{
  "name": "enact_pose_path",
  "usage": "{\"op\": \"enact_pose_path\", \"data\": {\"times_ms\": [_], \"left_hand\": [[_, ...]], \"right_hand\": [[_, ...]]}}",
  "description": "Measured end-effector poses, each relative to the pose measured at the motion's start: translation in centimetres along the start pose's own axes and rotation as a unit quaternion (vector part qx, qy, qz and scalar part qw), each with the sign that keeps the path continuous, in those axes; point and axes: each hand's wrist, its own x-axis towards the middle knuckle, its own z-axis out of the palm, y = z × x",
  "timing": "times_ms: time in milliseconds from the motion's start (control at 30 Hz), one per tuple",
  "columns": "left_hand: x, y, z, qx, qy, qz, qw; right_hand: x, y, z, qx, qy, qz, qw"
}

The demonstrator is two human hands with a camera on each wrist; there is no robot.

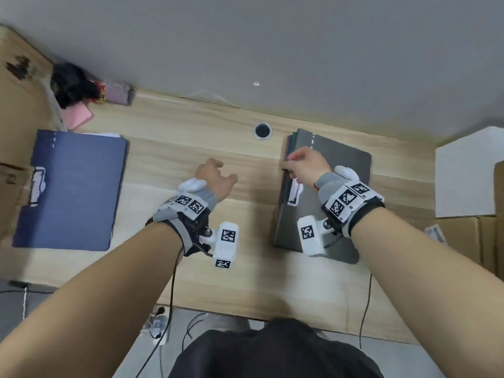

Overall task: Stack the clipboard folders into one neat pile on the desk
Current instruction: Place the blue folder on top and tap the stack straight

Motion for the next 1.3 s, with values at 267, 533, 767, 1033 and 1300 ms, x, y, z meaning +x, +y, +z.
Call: {"op": "enact_pose_path", "data": {"times_ms": [267,533,767,1033,1300], "left_hand": [[2.3,-17.7,-14.0,0.06,0.096,-0.221,0.969],[1.6,-28.0,-16.6,0.219,-0.031,-0.172,0.96],[0.7,-25.5,-13.3,0.125,-0.122,-0.06,0.983],[1.6,-25.7,-15.7,0.065,0.066,-0.307,0.947],[2.6,-23.2,-14.1,-0.101,-0.015,-0.282,0.954]], "right_hand": [[-4.1,-12.8,17.5,-0.016,-0.207,-0.078,0.975],[-5.4,-14.6,29.7,-0.063,-0.278,-0.021,0.958],[-5.6,-12.9,31.3,-0.089,-0.231,0.031,0.968],[-3.9,-10.3,28.6,-0.111,-0.191,0.058,0.974],[-3.4,-6.9,25.0,-0.096,-0.169,0.094,0.976]]}}
